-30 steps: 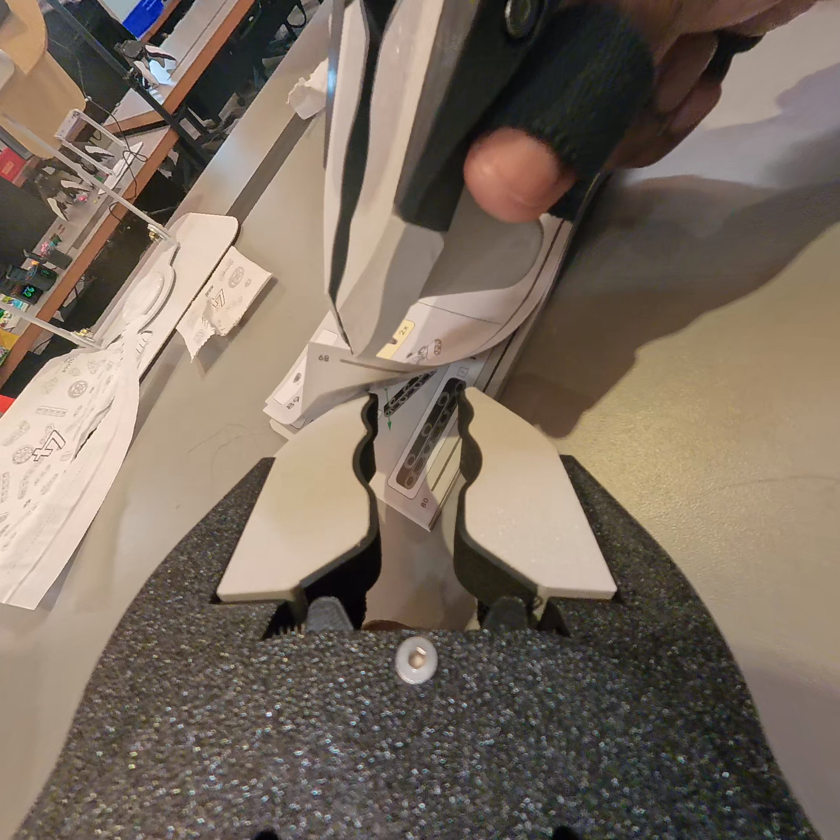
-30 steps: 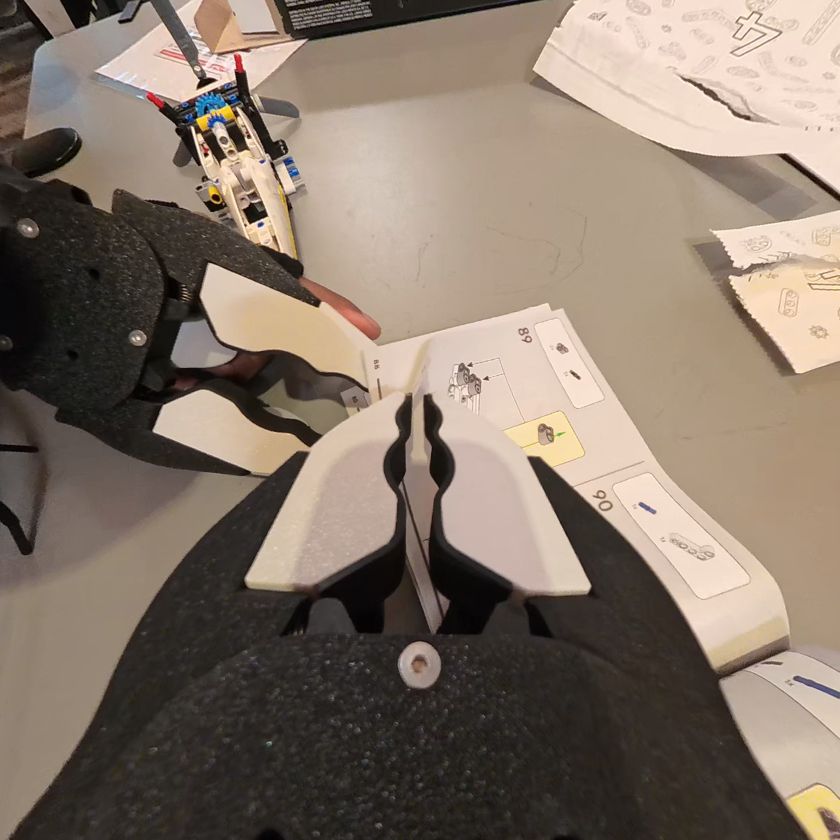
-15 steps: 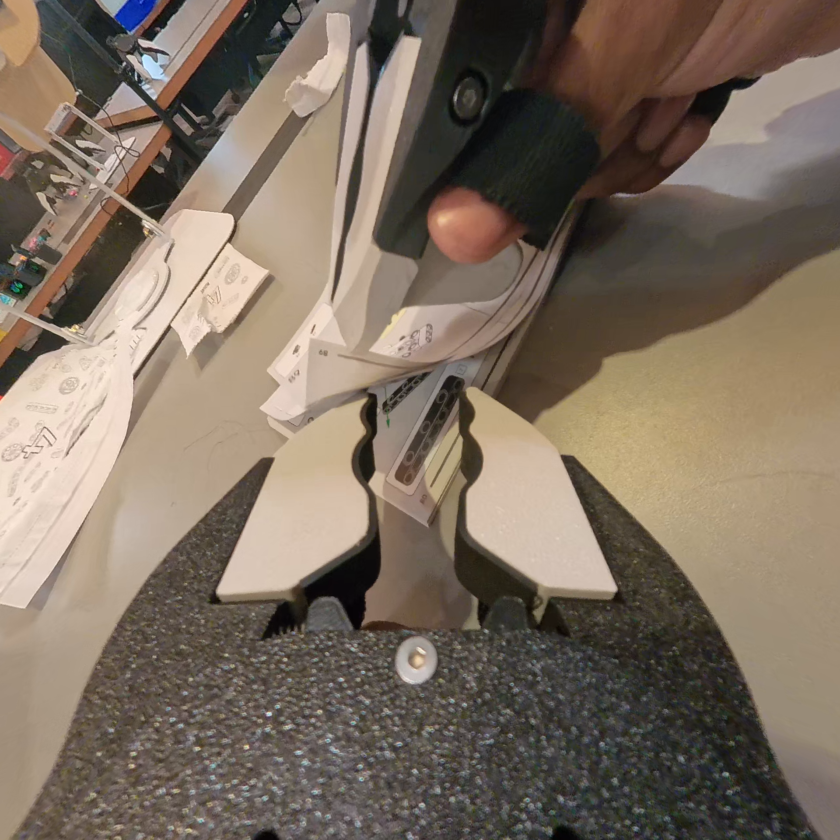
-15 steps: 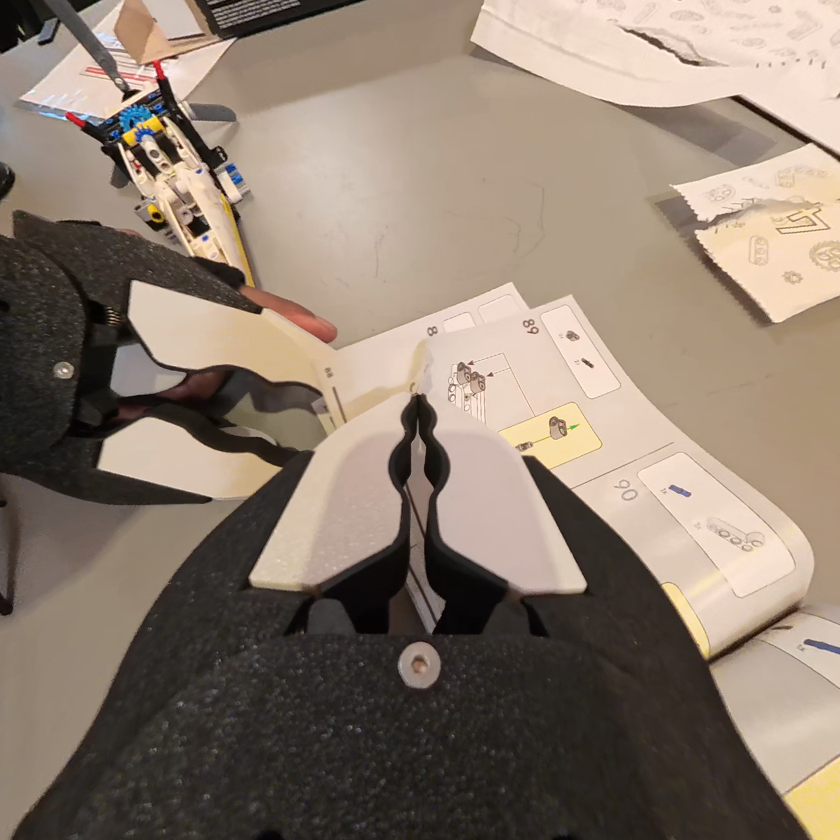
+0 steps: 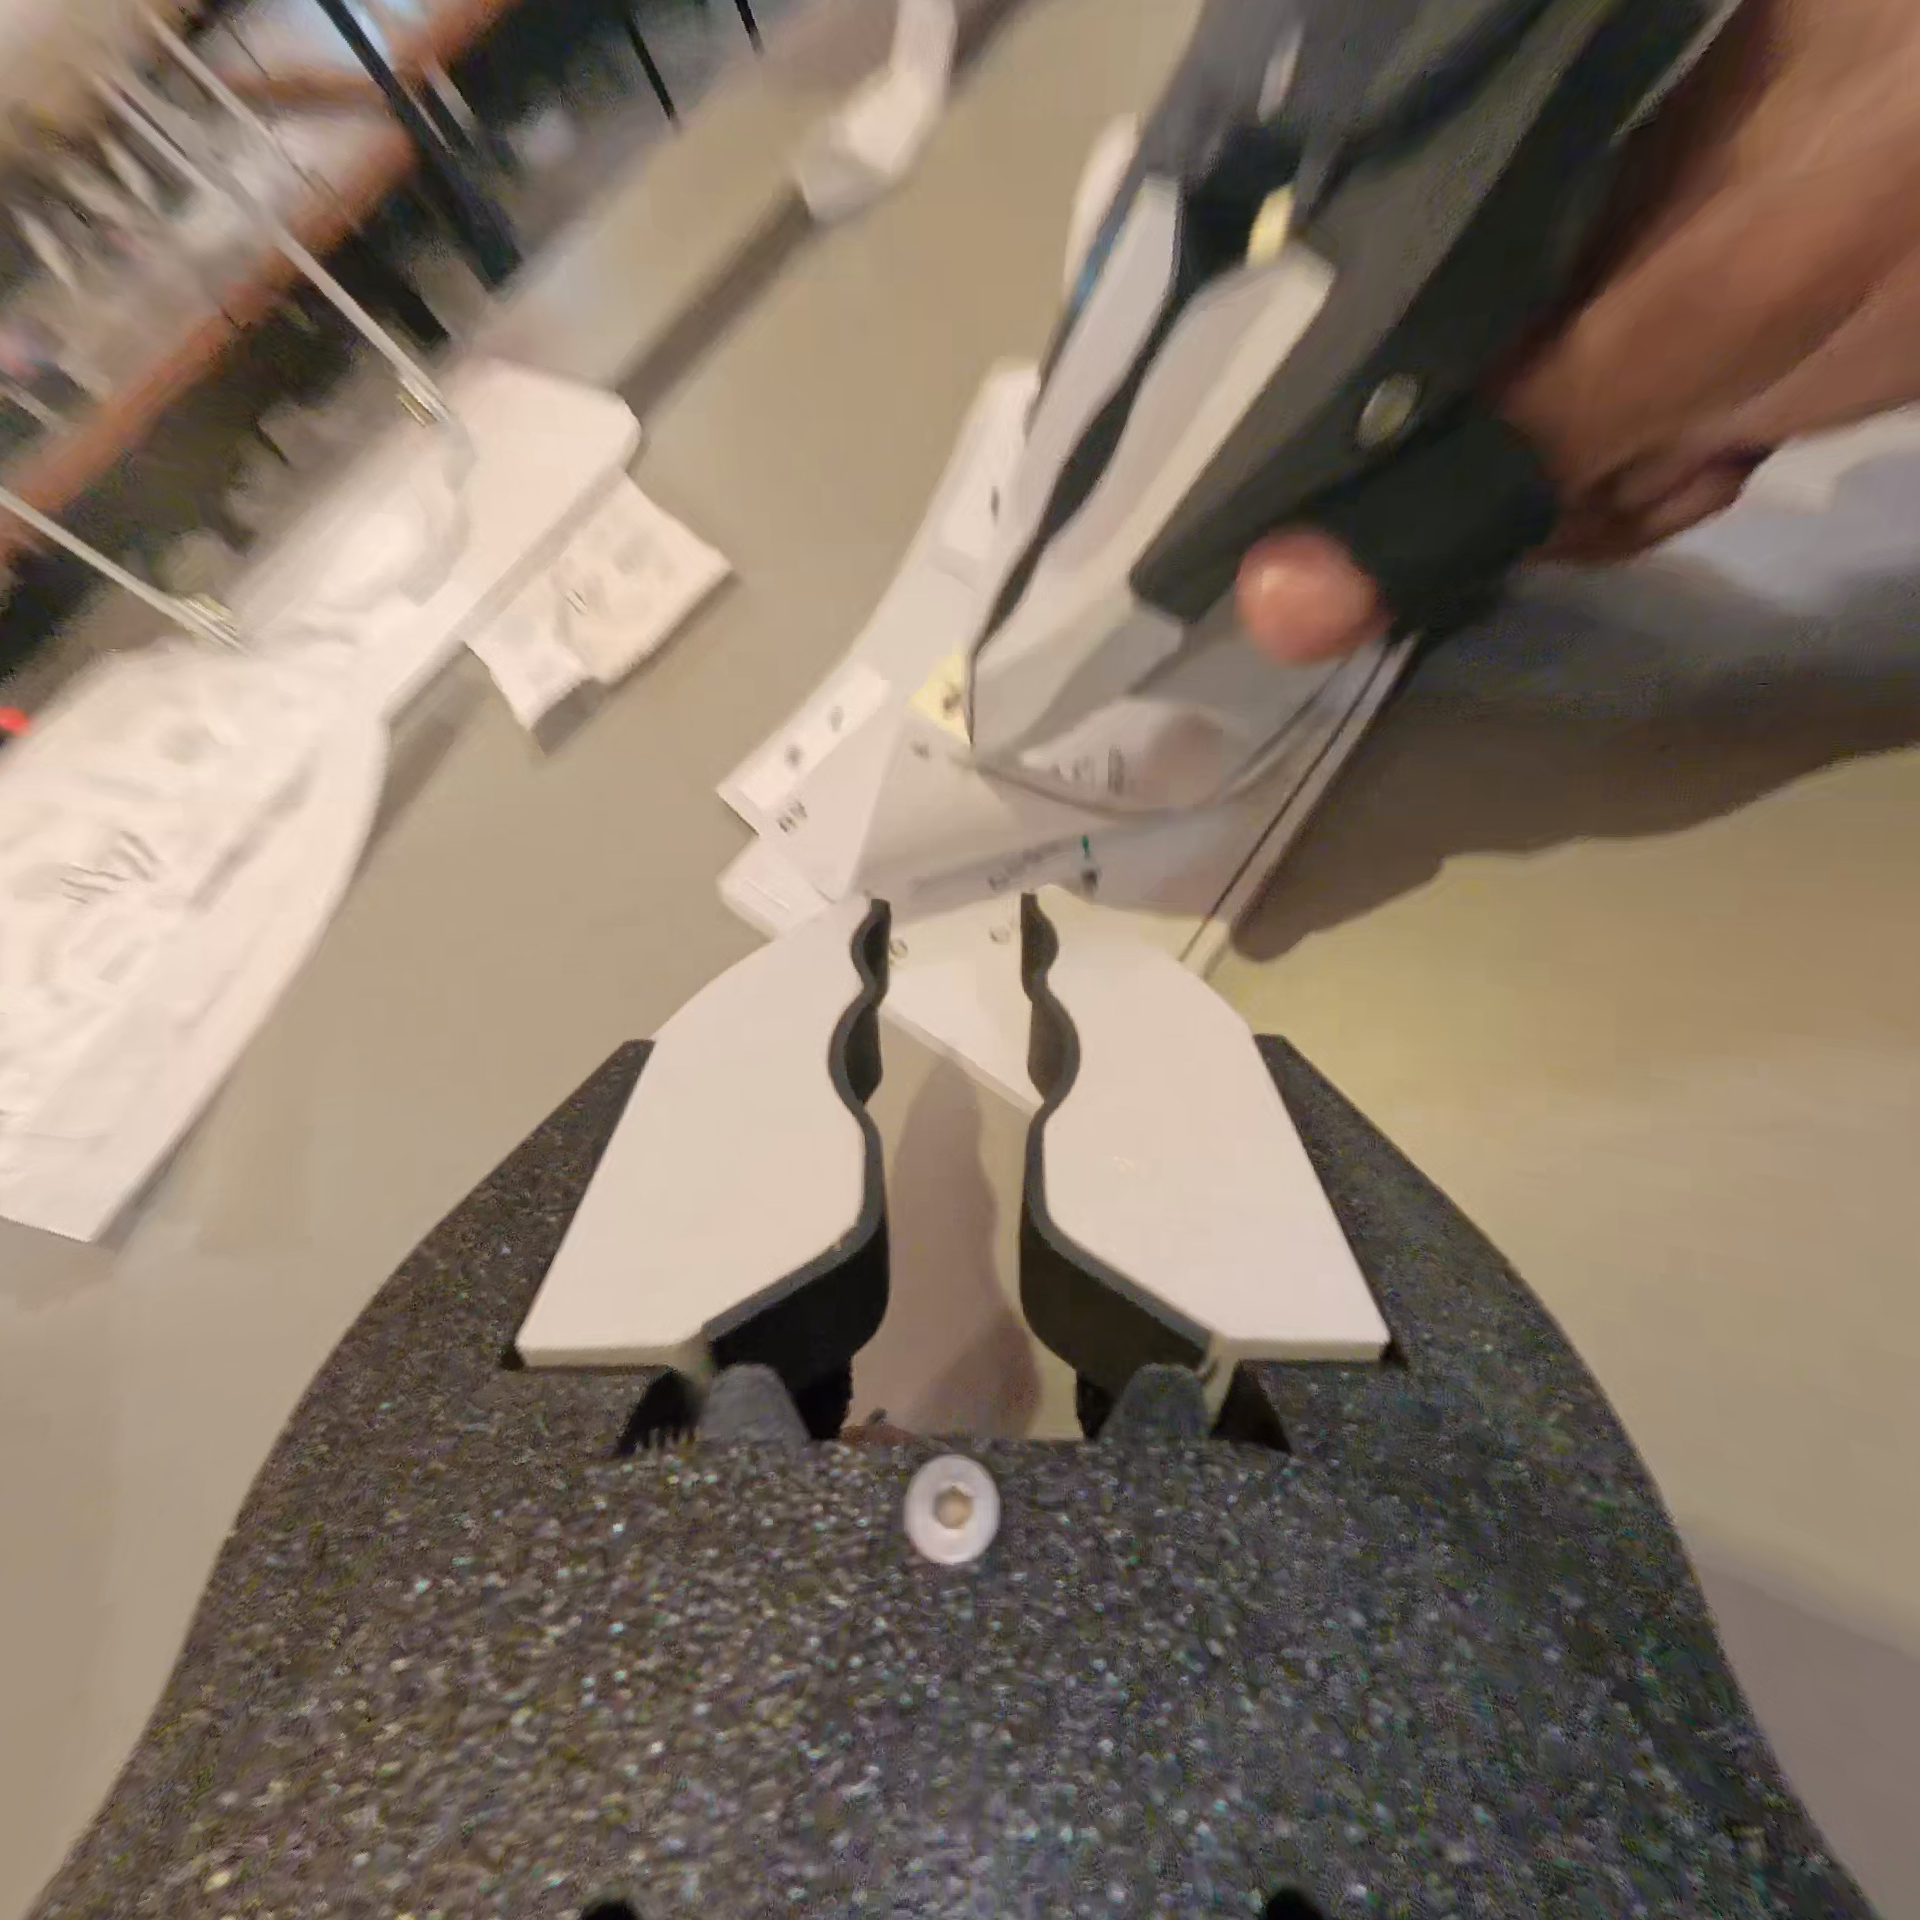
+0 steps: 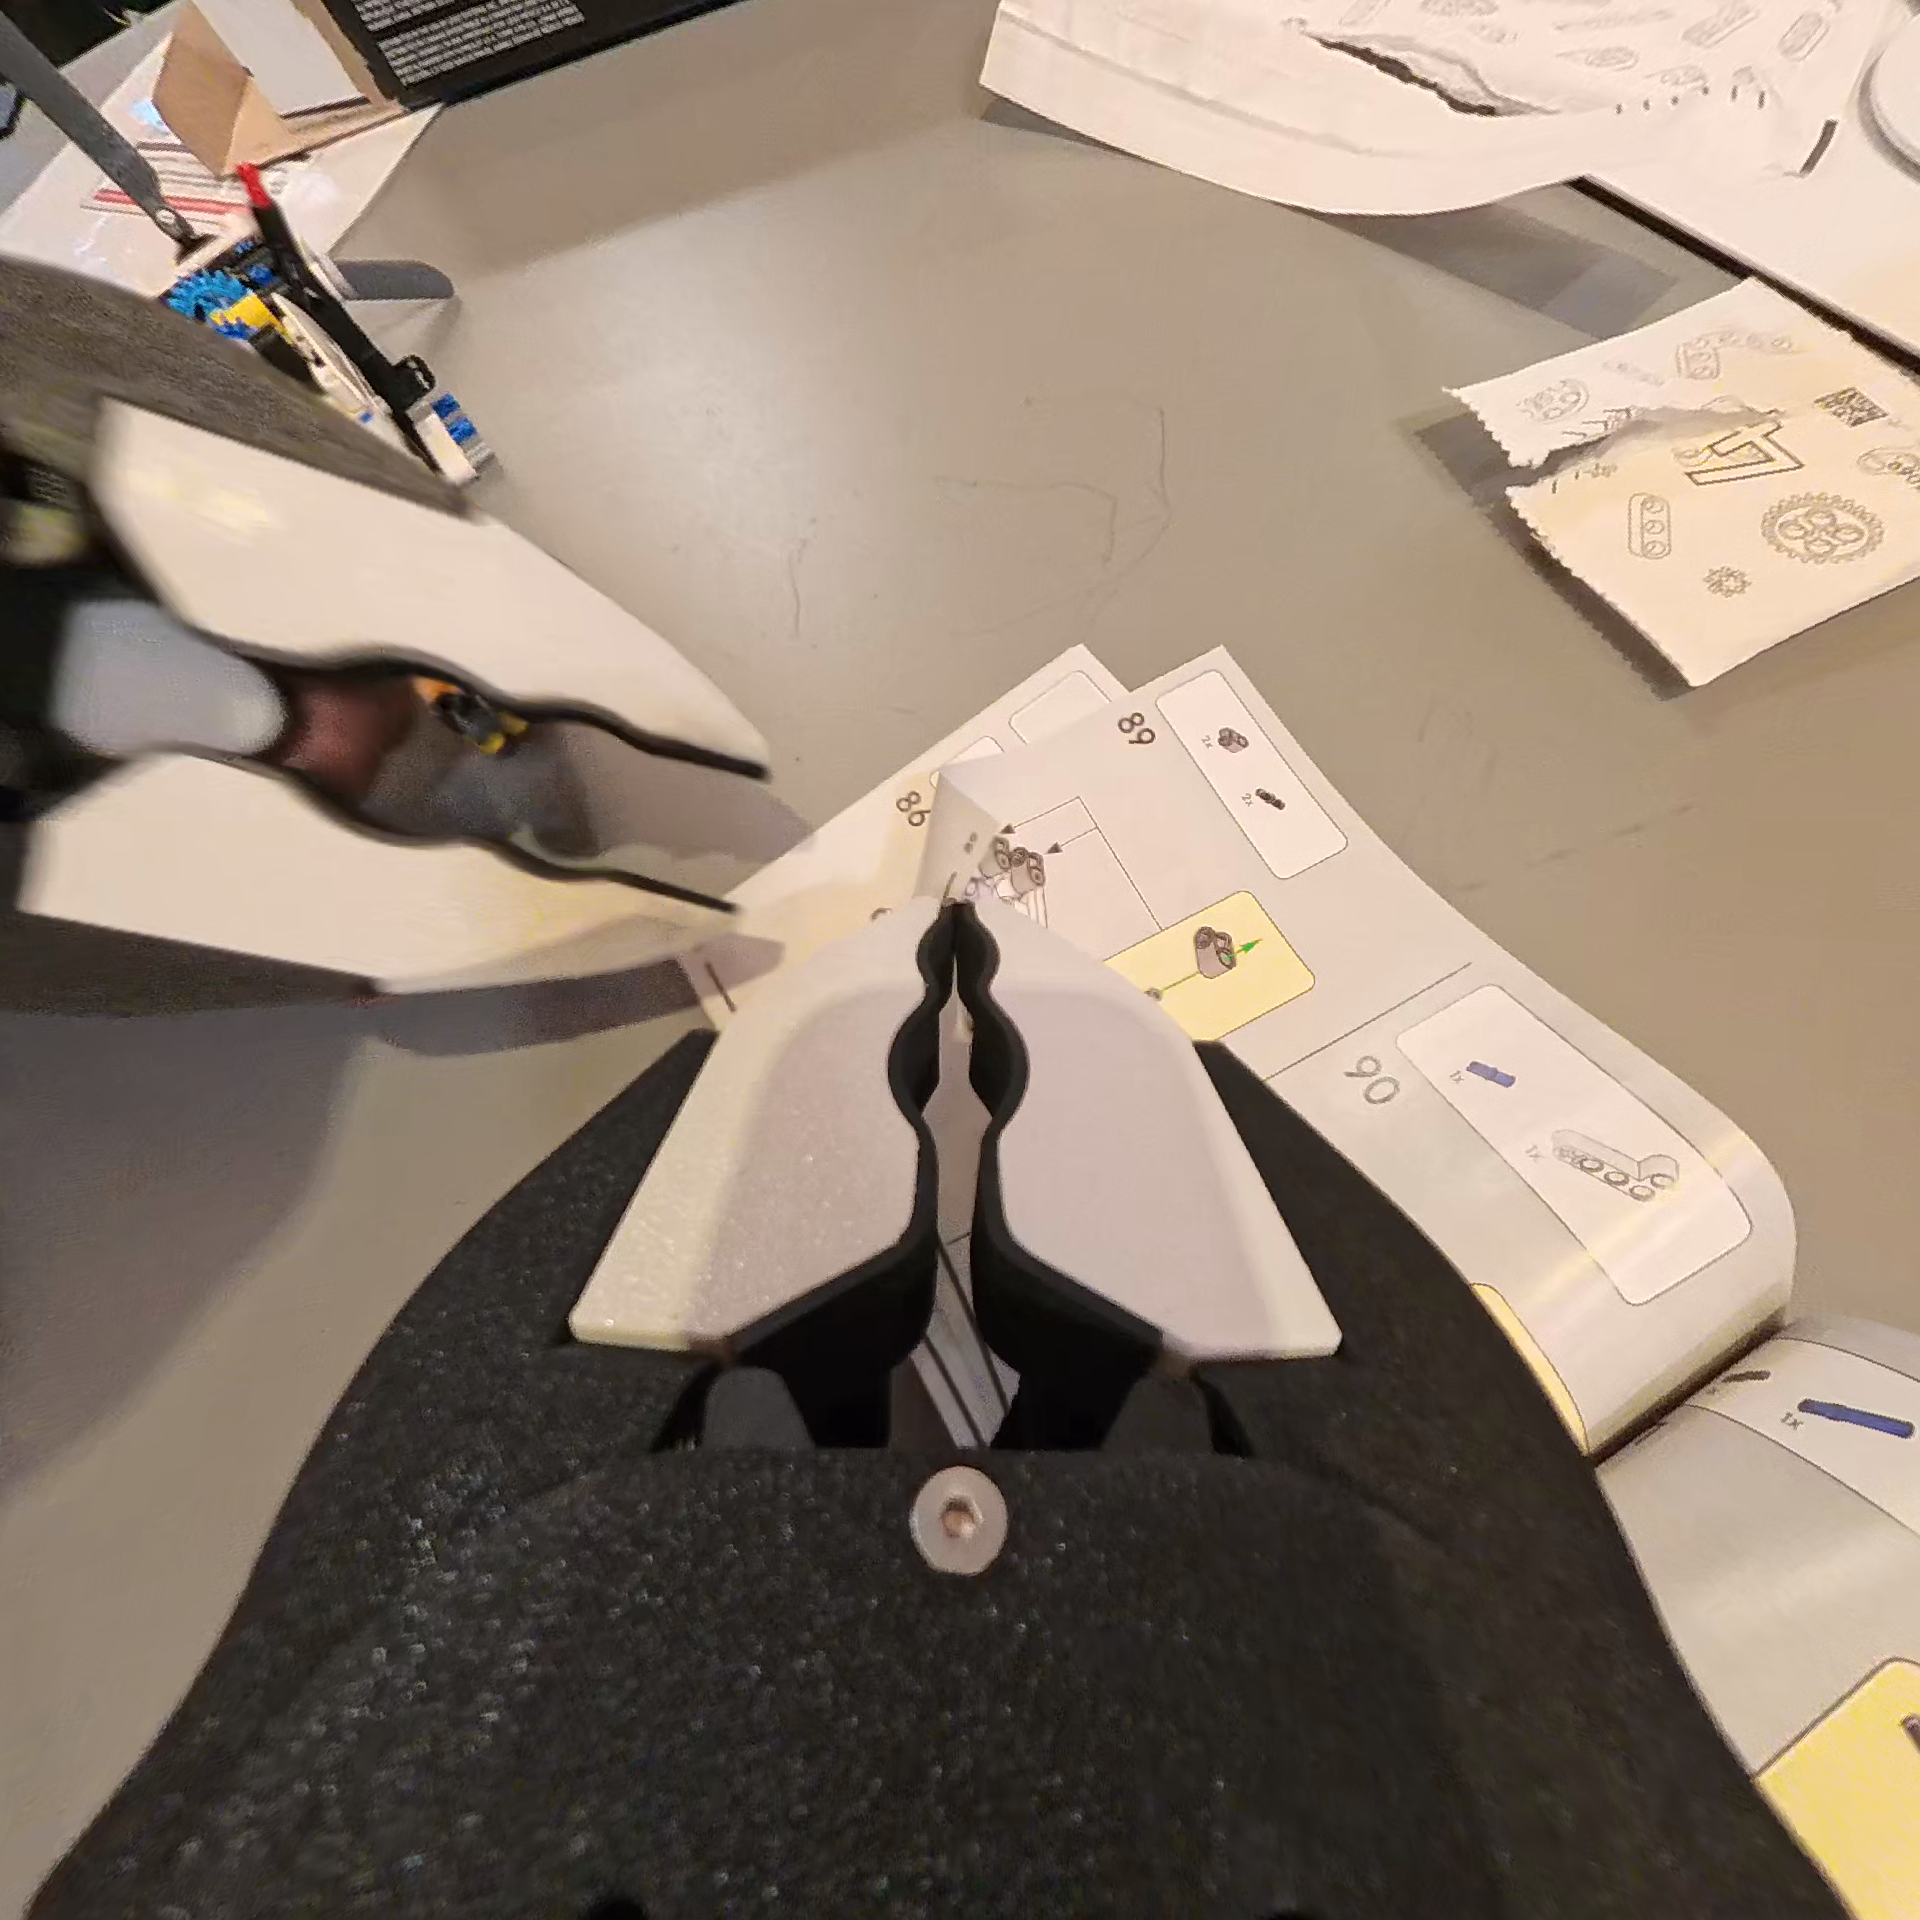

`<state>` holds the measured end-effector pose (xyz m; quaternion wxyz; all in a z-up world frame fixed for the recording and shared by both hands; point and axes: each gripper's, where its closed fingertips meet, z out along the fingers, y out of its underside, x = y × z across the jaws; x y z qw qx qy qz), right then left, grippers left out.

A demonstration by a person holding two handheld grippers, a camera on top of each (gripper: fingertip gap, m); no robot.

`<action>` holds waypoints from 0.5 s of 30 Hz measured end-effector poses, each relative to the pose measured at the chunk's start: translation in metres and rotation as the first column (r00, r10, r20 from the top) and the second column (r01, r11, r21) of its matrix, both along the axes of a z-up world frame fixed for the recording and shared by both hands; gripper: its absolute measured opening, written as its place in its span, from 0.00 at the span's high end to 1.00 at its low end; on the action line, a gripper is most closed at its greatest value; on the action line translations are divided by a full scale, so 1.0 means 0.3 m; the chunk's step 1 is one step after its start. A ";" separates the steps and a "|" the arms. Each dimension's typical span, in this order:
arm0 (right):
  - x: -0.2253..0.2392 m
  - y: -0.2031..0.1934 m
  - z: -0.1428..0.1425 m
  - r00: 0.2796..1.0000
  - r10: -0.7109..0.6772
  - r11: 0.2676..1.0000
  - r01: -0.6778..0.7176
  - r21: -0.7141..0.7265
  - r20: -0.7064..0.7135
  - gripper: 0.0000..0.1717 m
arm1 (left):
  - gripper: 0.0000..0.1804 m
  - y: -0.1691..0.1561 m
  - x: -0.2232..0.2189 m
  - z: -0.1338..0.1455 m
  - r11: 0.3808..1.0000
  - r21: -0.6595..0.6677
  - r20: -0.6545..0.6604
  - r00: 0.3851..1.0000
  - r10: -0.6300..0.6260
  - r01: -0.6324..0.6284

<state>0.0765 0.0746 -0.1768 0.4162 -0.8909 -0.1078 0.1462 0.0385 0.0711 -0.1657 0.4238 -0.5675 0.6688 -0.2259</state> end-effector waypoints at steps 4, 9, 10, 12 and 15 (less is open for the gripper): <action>-0.010 -0.006 0.023 1.000 0.009 1.000 -0.009 0.022 0.002 1.00 | 0.85 -0.004 0.031 -0.101 0.998 -0.066 -0.118 0.993 0.008 -0.016; -0.020 -0.019 0.051 1.000 0.028 0.998 -0.027 0.051 -0.013 1.00 | 0.85 -0.037 0.066 -0.095 0.994 -0.103 -0.116 0.993 0.019 -0.031; -0.023 -0.023 0.055 0.999 0.032 0.998 -0.031 0.055 -0.017 1.00 | 0.85 -0.044 0.072 -0.097 0.991 -0.127 -0.114 0.993 0.021 -0.036; -0.030 -0.031 0.064 0.999 0.045 0.997 -0.043 0.068 -0.023 1.00 | 0.85 -0.054 0.083 -0.104 0.985 -0.166 -0.110 0.994 0.027 -0.045; -0.043 -0.047 0.080 0.997 0.074 0.994 -0.072 0.088 -0.016 0.93 | 0.85 -0.059 0.095 -0.105 0.980 -0.195 -0.084 0.996 0.034 -0.050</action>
